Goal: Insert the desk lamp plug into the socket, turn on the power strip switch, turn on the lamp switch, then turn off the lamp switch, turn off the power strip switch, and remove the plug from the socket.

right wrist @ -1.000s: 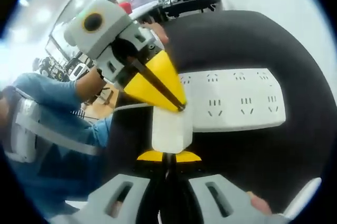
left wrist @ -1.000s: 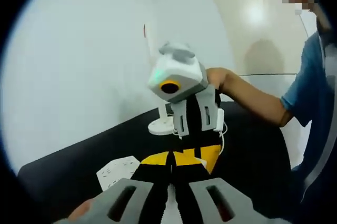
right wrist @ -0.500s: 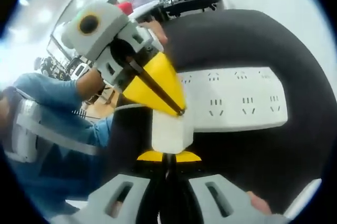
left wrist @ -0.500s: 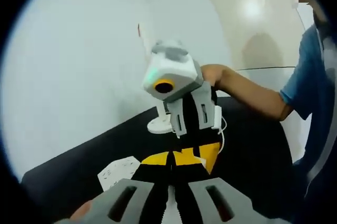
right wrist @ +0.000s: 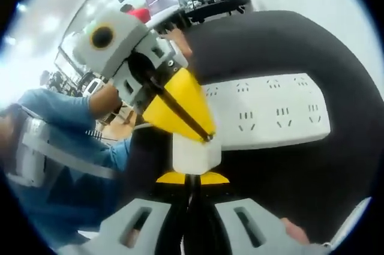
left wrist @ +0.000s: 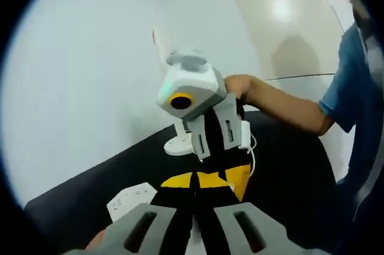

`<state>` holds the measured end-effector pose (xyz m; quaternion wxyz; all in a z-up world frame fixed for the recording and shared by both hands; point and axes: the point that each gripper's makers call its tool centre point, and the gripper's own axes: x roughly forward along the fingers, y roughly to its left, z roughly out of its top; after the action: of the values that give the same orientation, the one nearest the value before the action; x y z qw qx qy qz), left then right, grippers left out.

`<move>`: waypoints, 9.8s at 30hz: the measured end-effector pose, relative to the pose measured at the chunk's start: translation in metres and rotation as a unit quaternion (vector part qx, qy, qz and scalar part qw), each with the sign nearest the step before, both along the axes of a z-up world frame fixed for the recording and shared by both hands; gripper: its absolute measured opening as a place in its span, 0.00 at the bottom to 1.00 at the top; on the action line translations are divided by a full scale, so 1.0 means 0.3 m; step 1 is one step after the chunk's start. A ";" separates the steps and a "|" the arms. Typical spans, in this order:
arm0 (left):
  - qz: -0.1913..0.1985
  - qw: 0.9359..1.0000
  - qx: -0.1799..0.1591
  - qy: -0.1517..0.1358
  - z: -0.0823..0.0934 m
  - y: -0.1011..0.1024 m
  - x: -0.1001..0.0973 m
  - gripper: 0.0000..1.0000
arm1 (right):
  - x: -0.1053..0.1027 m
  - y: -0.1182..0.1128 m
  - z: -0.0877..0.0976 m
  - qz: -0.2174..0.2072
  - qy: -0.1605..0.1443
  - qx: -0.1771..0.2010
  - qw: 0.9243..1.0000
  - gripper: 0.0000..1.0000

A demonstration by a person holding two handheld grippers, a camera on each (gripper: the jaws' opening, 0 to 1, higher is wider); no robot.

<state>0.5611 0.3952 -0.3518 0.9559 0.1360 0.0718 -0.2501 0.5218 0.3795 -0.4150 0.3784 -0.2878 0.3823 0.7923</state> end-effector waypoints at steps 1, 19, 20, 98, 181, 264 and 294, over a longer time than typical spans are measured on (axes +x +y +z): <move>-0.001 1.000 0.008 0.002 -0.002 -0.003 -0.001 0.00 | 0.002 0.000 -0.005 -0.002 0.000 -0.001 1.000 0.07; -0.003 0.999 -0.032 -0.022 0.004 0.030 -0.027 0.00 | -0.009 0.032 0.009 0.020 -0.018 0.000 1.000 0.07; -0.004 0.999 -0.029 -0.031 0.006 0.025 -0.028 0.00 | -0.007 0.026 0.004 0.021 -0.014 -0.004 1.000 0.07; 0.024 0.987 -0.157 -0.030 -0.123 0.266 -0.289 0.78 | 0.006 0.010 0.322 -0.302 -0.129 0.382 0.864 0.74; 0.017 0.992 -0.126 0.013 -0.190 0.387 -0.402 0.83 | -0.100 0.137 -0.042 -0.461 -0.086 0.311 0.826 0.56; 0.035 0.994 -0.102 0.028 -0.217 0.408 -0.405 0.73 | 0.008 0.205 -0.062 -0.429 -0.036 0.258 0.865 0.33; 0.047 0.992 -0.111 0.021 -0.213 0.426 -0.405 0.70 | -0.094 0.076 -0.025 -0.377 -0.023 0.253 0.891 0.33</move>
<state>0.4396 0.5229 -0.4158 0.9741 0.0200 0.0697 -0.2141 0.4937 0.4022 -0.4226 0.7170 -0.0346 0.2400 0.6535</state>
